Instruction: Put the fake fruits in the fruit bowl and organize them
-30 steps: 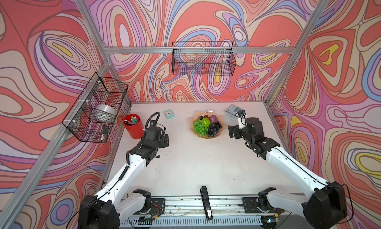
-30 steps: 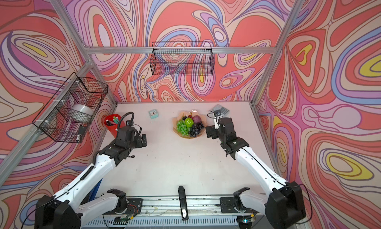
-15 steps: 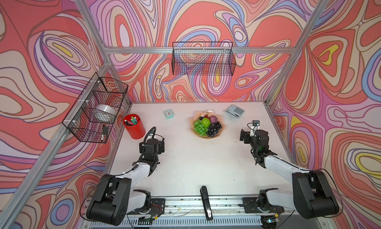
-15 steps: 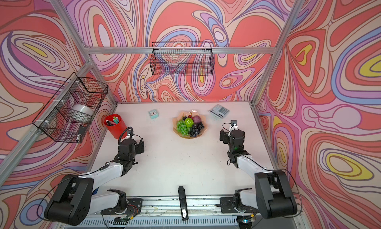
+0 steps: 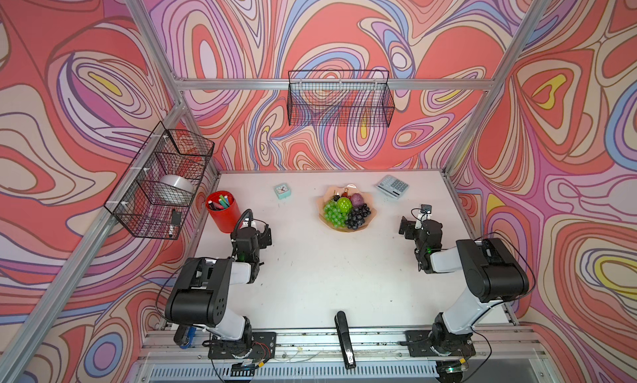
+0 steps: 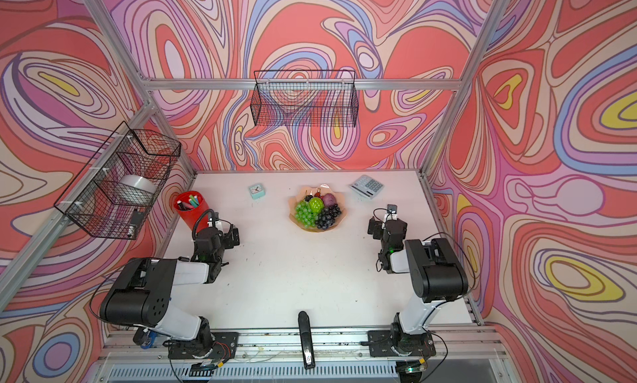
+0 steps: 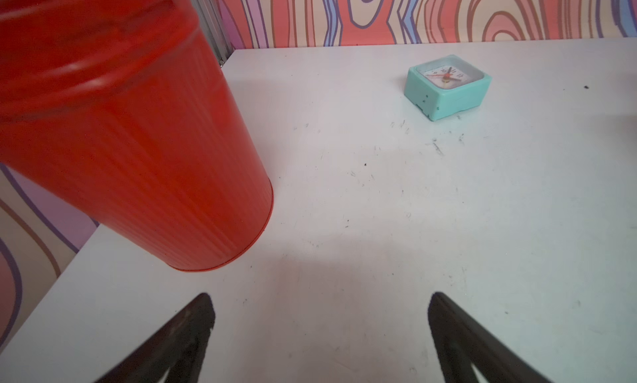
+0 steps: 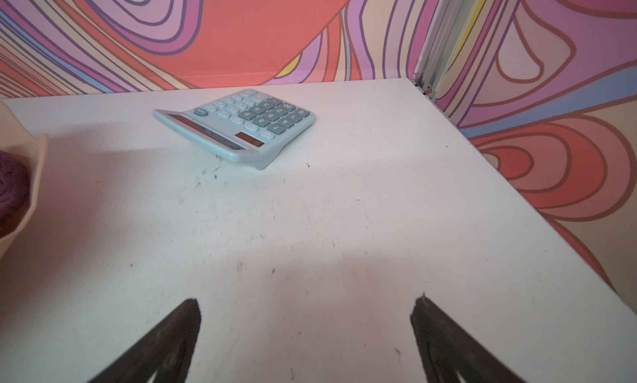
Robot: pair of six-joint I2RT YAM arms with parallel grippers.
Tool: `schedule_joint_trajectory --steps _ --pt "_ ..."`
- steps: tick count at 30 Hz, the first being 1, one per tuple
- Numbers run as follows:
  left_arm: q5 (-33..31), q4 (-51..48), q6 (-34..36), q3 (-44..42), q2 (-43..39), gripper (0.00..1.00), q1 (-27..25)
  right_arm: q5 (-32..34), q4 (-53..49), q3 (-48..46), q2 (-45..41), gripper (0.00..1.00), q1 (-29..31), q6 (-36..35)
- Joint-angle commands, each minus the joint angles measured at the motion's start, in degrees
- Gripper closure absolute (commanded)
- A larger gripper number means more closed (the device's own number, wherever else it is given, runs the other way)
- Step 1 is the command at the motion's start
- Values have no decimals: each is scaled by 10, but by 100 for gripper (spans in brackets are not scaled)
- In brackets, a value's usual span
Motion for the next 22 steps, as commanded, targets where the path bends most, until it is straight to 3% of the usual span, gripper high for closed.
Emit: schedule_joint_trajectory --steps 1,22 --pt "12 44 -1 0 5 0 3 -23 29 3 1 2 -4 10" --pt "10 44 -3 -3 1 0 3 -20 36 0 1 2 -3 7"
